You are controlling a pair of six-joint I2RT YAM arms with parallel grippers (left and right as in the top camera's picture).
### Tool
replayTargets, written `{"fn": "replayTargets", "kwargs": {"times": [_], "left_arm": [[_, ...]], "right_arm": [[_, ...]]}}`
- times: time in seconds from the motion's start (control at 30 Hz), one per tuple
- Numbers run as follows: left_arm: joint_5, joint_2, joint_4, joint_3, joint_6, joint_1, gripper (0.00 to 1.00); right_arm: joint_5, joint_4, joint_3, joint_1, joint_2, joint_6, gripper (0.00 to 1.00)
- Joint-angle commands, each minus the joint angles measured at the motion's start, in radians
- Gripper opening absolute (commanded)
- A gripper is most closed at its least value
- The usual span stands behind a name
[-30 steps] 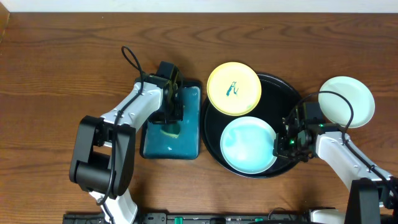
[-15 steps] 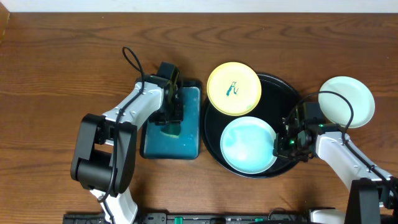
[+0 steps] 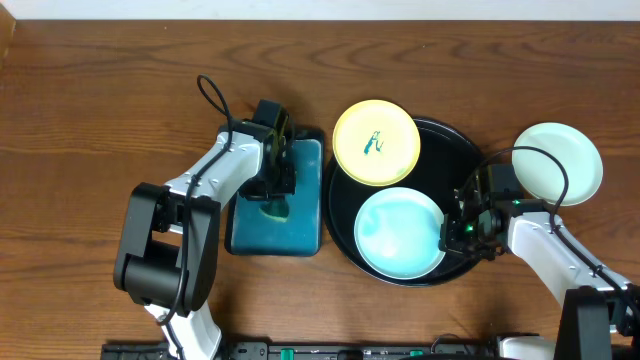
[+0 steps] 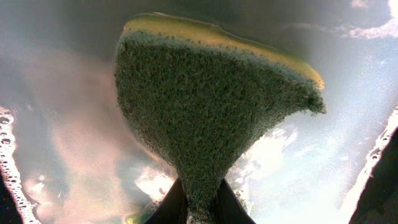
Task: Clean dirty plates on tray and stack at the side
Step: 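Rub the green sponge in the blue tray water with the left gripper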
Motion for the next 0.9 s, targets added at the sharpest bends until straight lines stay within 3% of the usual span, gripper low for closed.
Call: {"fn": "replayTargets", "kwargs": {"times": [0.0,0.2,0.27,0.4,0.47,0.87], "left_arm": [[-0.016,0.033,-0.007,-0.011,-0.002,0.003,0.08],[-0.016,0.033,-0.007,-0.012,-0.002,0.003,0.08],[-0.016,0.033,-0.007,-0.013,-0.002,0.003,0.08],[-0.016,0.034,-0.007,-0.013,-0.002,0.003,0.08],[-0.016,0.034,-0.007,-0.013,-0.002,0.003,0.08],[-0.016,0.034,-0.007,-0.013,-0.002,0.003,0.08]], "right_arm": [[0.095,0.004,-0.037,0.011,0.035,-0.001,0.01],[0.094,0.005,-0.037,0.011,0.035,-0.001,0.02],[0.094,0.007,-0.037,0.011,0.035,-0.001,0.08],[0.094,0.01,-0.037,0.011,0.035,-0.001,0.07],[0.094,0.014,-0.037,0.011,0.035,-0.001,0.01],[0.094,-0.014,-0.015,0.008,0.01,-0.003,0.01]]}}
